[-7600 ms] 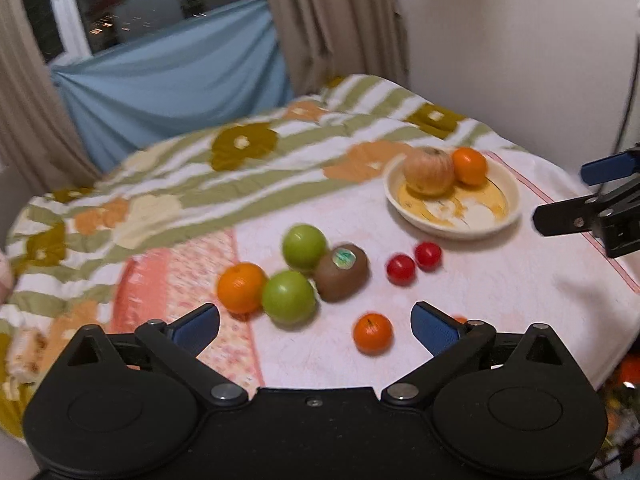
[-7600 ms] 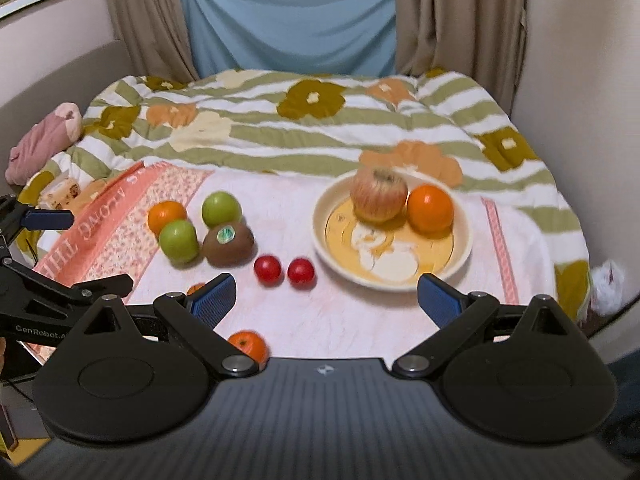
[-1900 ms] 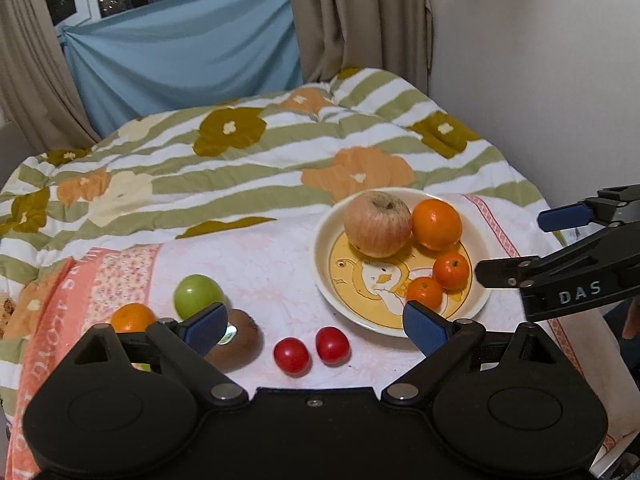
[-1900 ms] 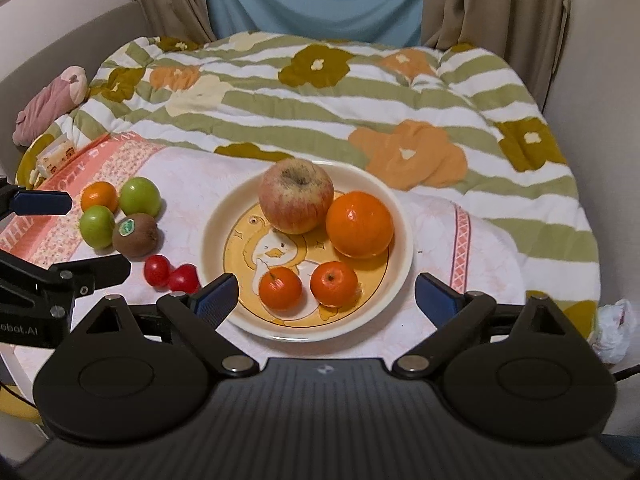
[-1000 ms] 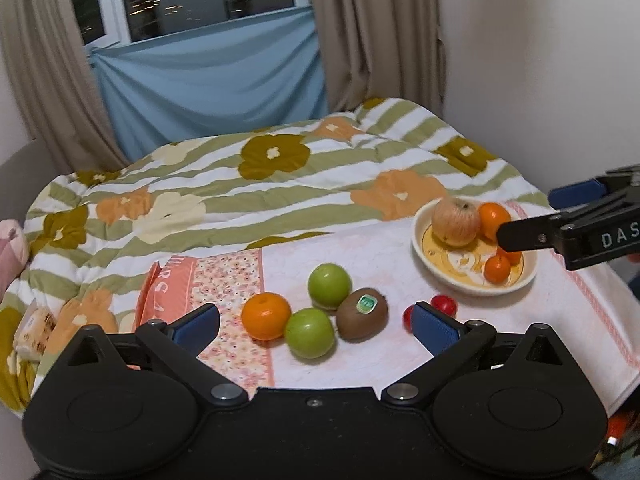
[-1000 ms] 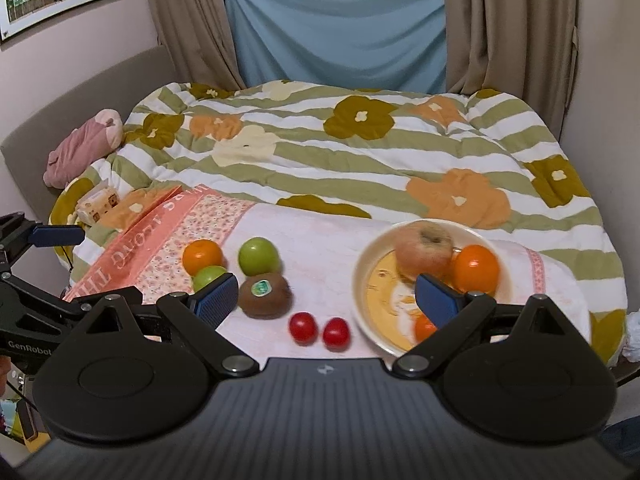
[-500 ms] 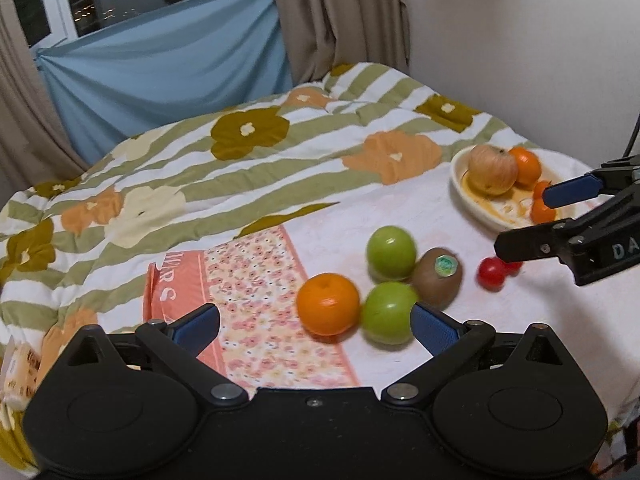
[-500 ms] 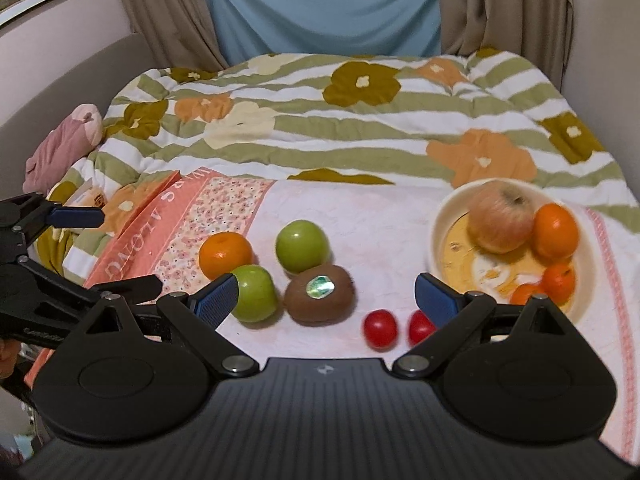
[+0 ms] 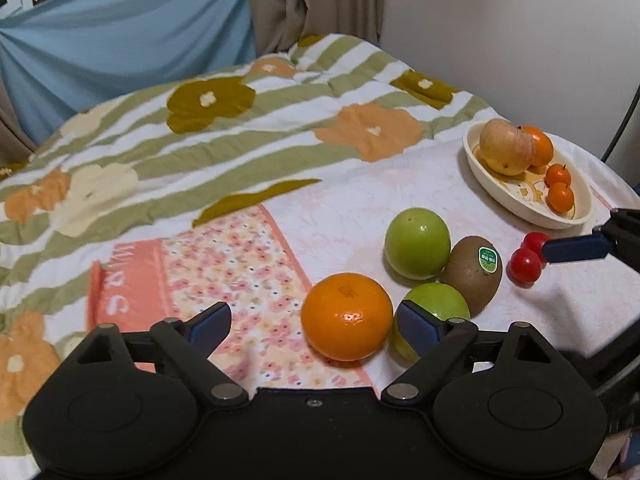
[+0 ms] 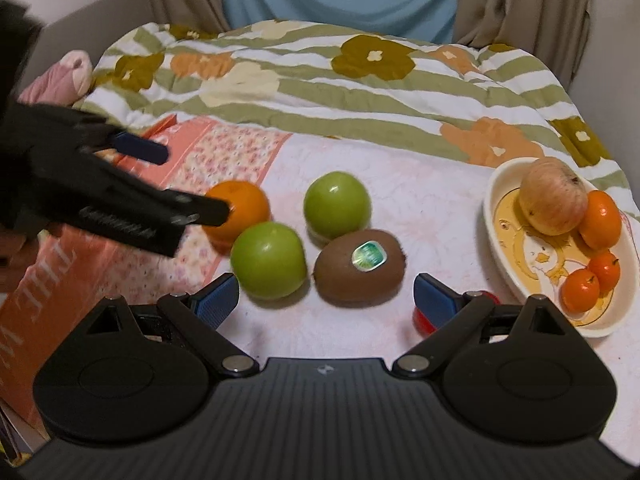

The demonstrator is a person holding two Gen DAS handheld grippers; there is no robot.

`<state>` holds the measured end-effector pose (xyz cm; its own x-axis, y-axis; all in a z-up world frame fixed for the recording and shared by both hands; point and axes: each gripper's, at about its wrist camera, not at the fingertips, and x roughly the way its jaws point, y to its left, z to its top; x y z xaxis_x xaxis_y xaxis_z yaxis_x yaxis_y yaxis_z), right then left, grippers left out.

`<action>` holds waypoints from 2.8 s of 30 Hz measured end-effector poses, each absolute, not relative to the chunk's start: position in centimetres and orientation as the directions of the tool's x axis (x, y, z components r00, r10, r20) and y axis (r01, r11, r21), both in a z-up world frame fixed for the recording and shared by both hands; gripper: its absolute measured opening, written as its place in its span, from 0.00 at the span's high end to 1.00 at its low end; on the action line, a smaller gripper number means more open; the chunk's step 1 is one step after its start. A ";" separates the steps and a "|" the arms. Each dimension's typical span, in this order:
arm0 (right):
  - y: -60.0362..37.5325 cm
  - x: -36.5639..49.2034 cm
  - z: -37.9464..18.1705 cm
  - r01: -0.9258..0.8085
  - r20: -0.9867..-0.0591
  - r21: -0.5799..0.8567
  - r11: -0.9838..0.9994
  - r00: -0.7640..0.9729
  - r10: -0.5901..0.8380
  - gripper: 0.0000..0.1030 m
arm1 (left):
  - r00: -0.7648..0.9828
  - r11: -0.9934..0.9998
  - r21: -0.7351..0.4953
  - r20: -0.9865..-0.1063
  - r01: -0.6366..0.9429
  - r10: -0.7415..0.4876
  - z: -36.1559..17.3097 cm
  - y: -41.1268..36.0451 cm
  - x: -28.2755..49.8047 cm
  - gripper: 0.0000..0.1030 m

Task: Organize fruits
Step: 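Grasp the large orange with the left tool while the right tool grasps a green apple, then carry the orange and green apple over the duck bowl with both tools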

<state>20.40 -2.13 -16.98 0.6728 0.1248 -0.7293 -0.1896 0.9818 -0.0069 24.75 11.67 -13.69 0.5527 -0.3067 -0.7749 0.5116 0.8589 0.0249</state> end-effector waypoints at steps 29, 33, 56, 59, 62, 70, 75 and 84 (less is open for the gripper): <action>1.5 21.9 -19.5 -0.311 -0.745 -0.037 0.950 0.642 0.181 0.23 | 0.444 0.799 -0.030 -0.819 0.601 -0.364 -16.2 9.3 25.5 0.38; 1.5 21.9 -19.8 -0.311 -0.748 -0.036 0.950 0.638 0.180 0.23 | 0.438 0.804 -0.050 -0.818 0.592 -0.373 -16.2 9.8 25.6 0.39; 1.9 22.4 -20.6 -0.331 -0.738 -0.071 0.941 0.652 0.174 0.38 | 0.477 0.876 -0.039 -0.826 0.481 -0.299 -15.6 12.9 23.0 0.39; 1.7 21.9 -20.1 -0.331 -0.732 -0.072 0.941 0.659 0.176 0.38 | 0.495 0.880 -0.030 -0.818 0.474 -0.294 -15.0 12.9 22.5 0.39; 1.4 21.4 -19.5 -0.334 -0.721 -0.066 0.940 0.667 0.187 0.38 | 0.512 0.886 -0.022 -0.809 0.464 -0.288 -14.4 12.9 22.1 0.39; 0.0 20.1 -17.1 -0.322 -0.700 -0.031 0.946 0.683 0.209 0.38 | 0.550 0.902 -0.016 -0.788 0.431 -0.277 -12.2 12.3 20.6 0.39; -1.9 18.6 -14.6 -0.312 -0.675 -0.007 0.950 0.702 0.226 0.38 | 0.575 0.910 -0.021 -0.770 0.414 -0.279 -10.4 11.3 19.4 0.39; -6.6 16.6 -10.5 -0.301 -0.632 0.001 0.954 0.738 0.234 0.38 | 0.631 0.928 -0.021 -0.728 0.373 -0.270 -7.1 8.1 17.2 0.39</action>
<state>16.62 -6.65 -10.48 0.7385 0.2339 -0.6324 -0.3010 0.9536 0.0013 17.24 8.11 -7.08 0.6307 -0.2697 -0.7276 0.3729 0.9276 -0.0206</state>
